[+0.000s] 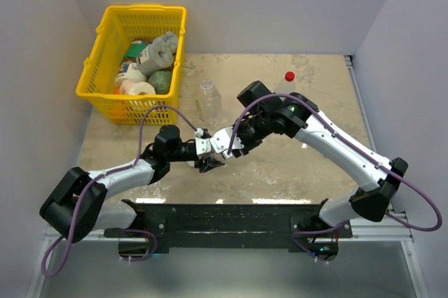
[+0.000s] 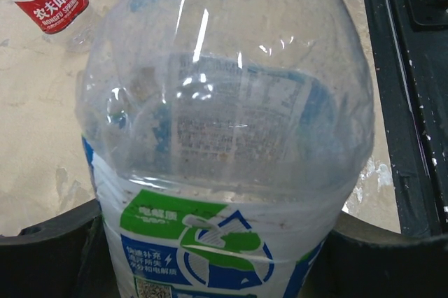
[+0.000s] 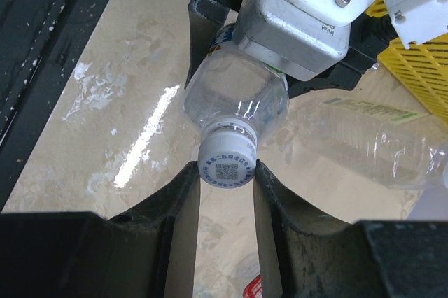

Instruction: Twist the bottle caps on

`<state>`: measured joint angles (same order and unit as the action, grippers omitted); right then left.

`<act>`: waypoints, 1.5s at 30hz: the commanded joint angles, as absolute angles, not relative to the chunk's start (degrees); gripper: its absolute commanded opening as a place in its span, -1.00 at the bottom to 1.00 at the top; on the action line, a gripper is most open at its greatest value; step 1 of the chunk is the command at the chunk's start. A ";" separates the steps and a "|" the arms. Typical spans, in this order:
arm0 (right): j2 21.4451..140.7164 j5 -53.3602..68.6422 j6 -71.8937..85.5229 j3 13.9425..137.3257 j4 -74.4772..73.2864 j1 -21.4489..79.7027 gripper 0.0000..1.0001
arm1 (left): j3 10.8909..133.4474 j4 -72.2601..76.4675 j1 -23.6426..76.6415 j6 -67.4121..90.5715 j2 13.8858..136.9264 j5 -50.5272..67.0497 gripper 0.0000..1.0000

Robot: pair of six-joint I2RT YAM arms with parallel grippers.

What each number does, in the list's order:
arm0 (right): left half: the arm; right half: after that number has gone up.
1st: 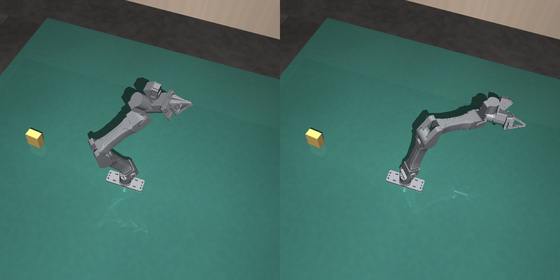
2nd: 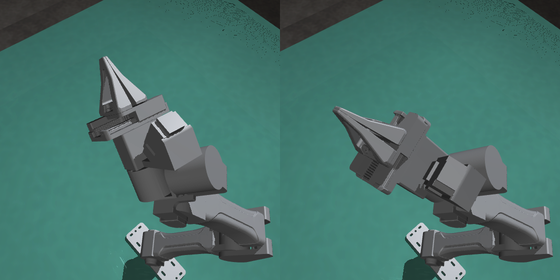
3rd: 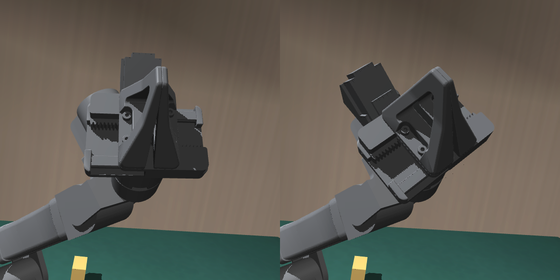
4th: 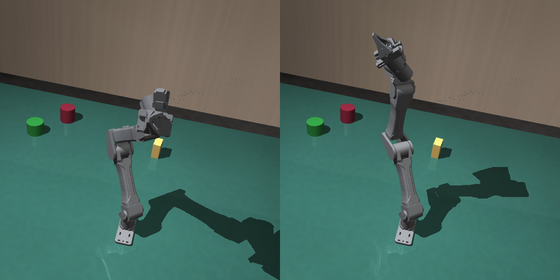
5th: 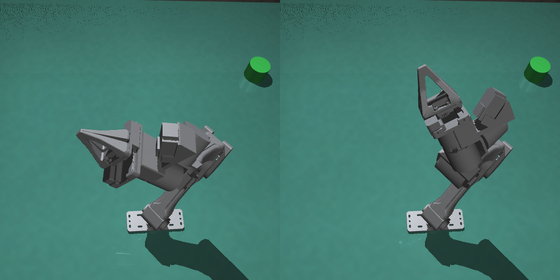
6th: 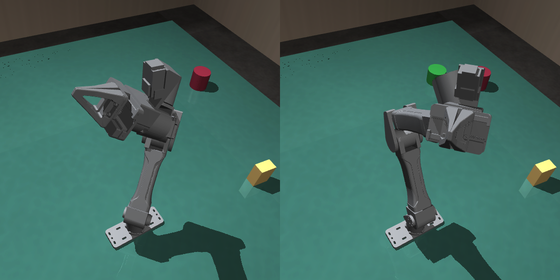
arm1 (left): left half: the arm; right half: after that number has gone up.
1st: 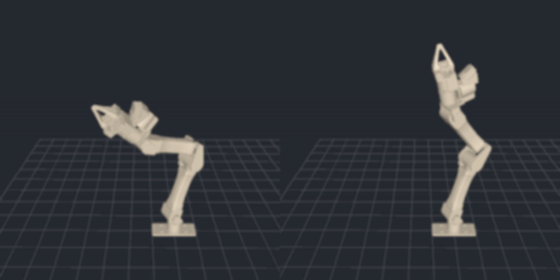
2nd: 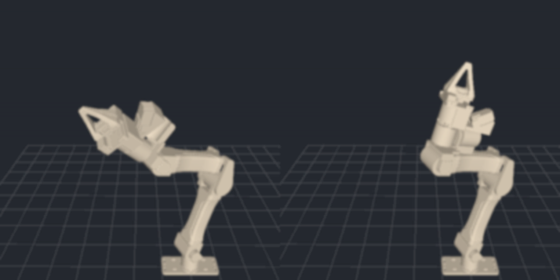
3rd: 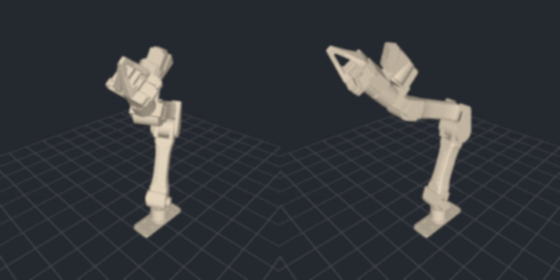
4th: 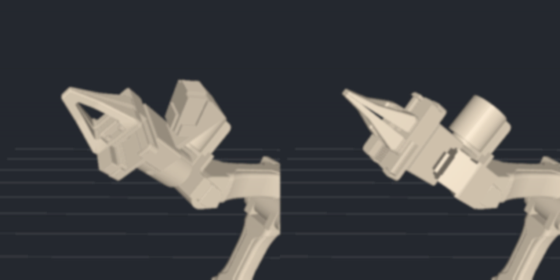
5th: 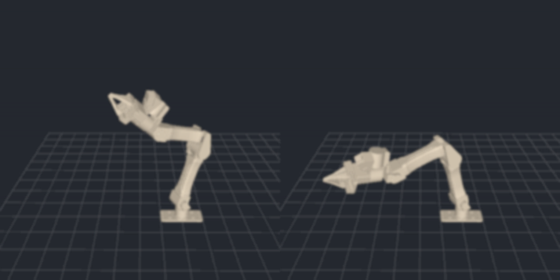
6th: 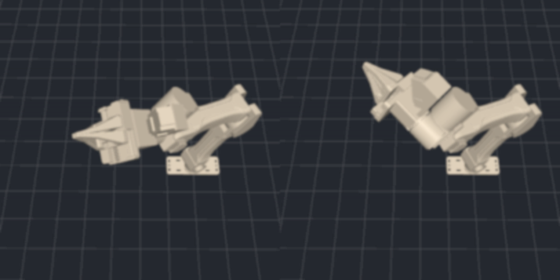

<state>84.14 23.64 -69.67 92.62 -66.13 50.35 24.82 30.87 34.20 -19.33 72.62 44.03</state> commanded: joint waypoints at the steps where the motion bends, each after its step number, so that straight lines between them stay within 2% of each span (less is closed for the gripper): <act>1: 86.65 23.11 -65.49 93.77 -67.85 50.63 -0.85 | 29.88 37.79 34.89 -17.84 72.07 44.30 -1.00; 12: 93.69 22.50 -44.23 97.82 -69.34 50.45 -0.91 | 29.36 40.86 35.51 -19.34 71.54 32.97 -1.00; 22: 95.62 21.53 -21.12 96.15 -62.49 46.23 -0.95 | 30.06 44.56 36.65 -8.88 71.19 20.58 -1.00; 26: 97.37 23.20 -17.94 97.73 -61.61 45.53 -0.98 | 30.67 43.25 37.96 -7.91 71.28 16.18 -1.00; 33: 101.07 25.66 -18.19 101.86 -63.19 45.09 -1.00 | 31.29 42.36 39.64 -11.69 71.72 16.44 -1.00; 39: 100.63 23.65 -18.02 103.18 -63.63 45.00 -0.81 | 31.47 40.97 39.29 -5.02 73.47 12.39 -1.00; 42: 100.28 21.89 -18.02 104.93 -63.99 45.00 -0.54 | 29.45 42.09 39.02 -0.45 73.04 12.48 -1.00; 43: 100.20 21.45 -17.58 105.46 -64.16 45.00 -0.38 | 27.44 42.97 39.02 3.04 72.34 13.44 -1.00; 45: 100.11 19.78 -17.58 107.74 -64.95 45.00 -0.18 | 24.19 50.94 38.94 5.52 70.94 13.97 -1.00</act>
